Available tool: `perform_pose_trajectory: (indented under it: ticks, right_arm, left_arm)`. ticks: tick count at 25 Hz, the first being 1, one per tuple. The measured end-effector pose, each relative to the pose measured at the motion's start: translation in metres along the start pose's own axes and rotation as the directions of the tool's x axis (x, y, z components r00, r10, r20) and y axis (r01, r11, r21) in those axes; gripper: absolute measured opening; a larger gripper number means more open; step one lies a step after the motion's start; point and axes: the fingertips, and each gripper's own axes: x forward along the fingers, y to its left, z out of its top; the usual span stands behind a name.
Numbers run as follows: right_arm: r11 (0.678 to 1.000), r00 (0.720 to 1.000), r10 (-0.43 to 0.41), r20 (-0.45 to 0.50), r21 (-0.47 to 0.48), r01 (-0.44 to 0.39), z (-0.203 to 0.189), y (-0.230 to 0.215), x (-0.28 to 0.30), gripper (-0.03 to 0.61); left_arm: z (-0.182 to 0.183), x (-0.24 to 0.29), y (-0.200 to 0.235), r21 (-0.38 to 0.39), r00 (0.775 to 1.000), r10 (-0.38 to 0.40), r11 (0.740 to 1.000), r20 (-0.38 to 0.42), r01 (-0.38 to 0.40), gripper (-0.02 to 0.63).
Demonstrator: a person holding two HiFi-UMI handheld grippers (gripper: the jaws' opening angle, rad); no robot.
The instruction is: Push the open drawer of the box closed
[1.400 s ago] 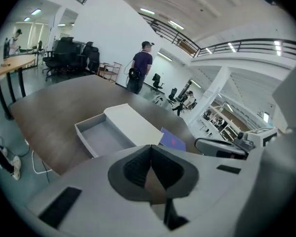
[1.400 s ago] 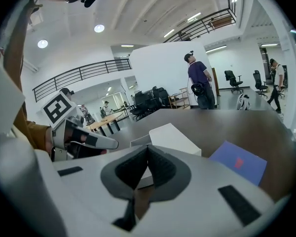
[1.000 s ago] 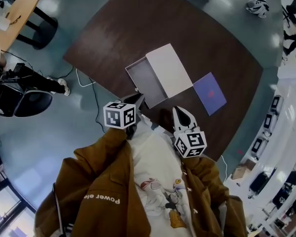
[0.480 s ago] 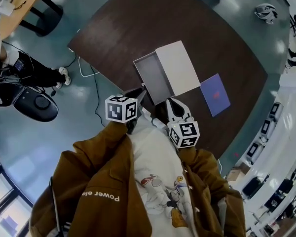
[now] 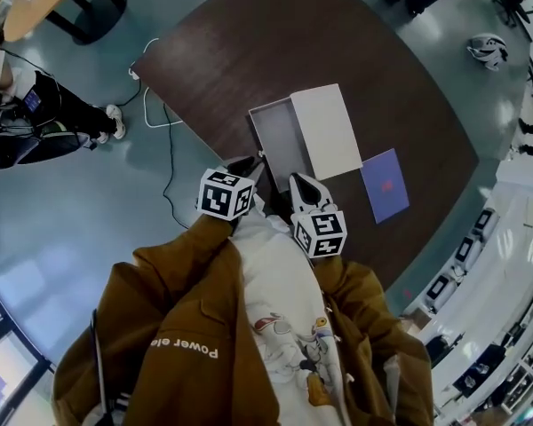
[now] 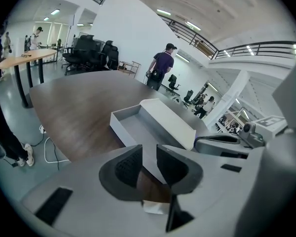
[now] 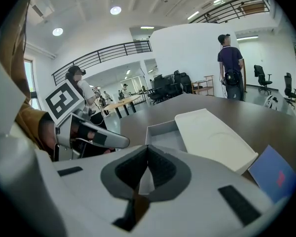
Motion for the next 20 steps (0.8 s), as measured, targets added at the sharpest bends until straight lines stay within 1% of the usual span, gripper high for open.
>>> perform_pose_trajectory:
  ticks: [2, 4, 6, 9, 11, 13, 15, 18, 20]
  right_arm:
    - [1.000, 1.000, 0.011, -0.011, -0.009, -0.011, -0.001, 0.003, 0.007, 0.006]
    - [1.000, 1.000, 0.020, -0.020, -0.019, -0.021, -0.001, 0.007, 0.014, 0.006]
    - [0.999, 0.999, 0.027, -0.026, -0.021, -0.027, -0.002, 0.009, 0.020, 0.006]
    - [0.999, 0.999, 0.035, -0.039, -0.022, -0.036, -0.005, 0.010, 0.026, 0.006]
    - [0.999, 0.998, 0.042, -0.052, -0.025, -0.044, -0.008, 0.011, 0.029, 0.006]
    - [0.998, 0.997, 0.051, -0.063, -0.029, -0.052, -0.012, 0.013, 0.033, 0.006]
    - [0.998, 0.996, 0.056, -0.072, -0.033, -0.059, -0.015, 0.016, 0.039, 0.006]
    - [0.997, 0.995, 0.062, -0.084, -0.036, -0.065, -0.017, 0.021, 0.046, 0.006]
    - [0.997, 0.994, 0.064, -0.087, -0.037, -0.067, -0.016, 0.023, 0.049, 0.006]
  left_arm:
    - [0.001, 0.001, 0.005, 0.016, 1.000, 0.003, 1.000, -0.005, -0.003, 0.084]
    - [0.002, 0.002, 0.012, 0.056, 1.000, 0.014, 0.998, -0.010, -0.014, 0.084]
    - [0.001, 0.005, 0.017, 0.136, 0.999, 0.031, 0.990, -0.029, -0.026, 0.085]
    - [-0.005, 0.014, 0.021, 0.275, 0.996, 0.053, 0.961, -0.071, -0.031, 0.086]
    - [-0.009, 0.020, 0.021, 0.383, 0.992, 0.071, 0.923, -0.102, -0.027, 0.086]
    - [-0.014, 0.026, 0.020, 0.497, 0.986, 0.088, 0.868, -0.138, -0.008, 0.087]
    - [-0.022, 0.032, 0.021, 0.585, 0.978, 0.098, 0.811, -0.184, 0.028, 0.086]
    - [-0.032, 0.039, 0.026, 0.666, 0.961, 0.123, 0.743, -0.246, 0.075, 0.086]
    - [-0.035, 0.043, 0.030, 0.701, 0.952, 0.146, 0.708, -0.271, 0.091, 0.086]
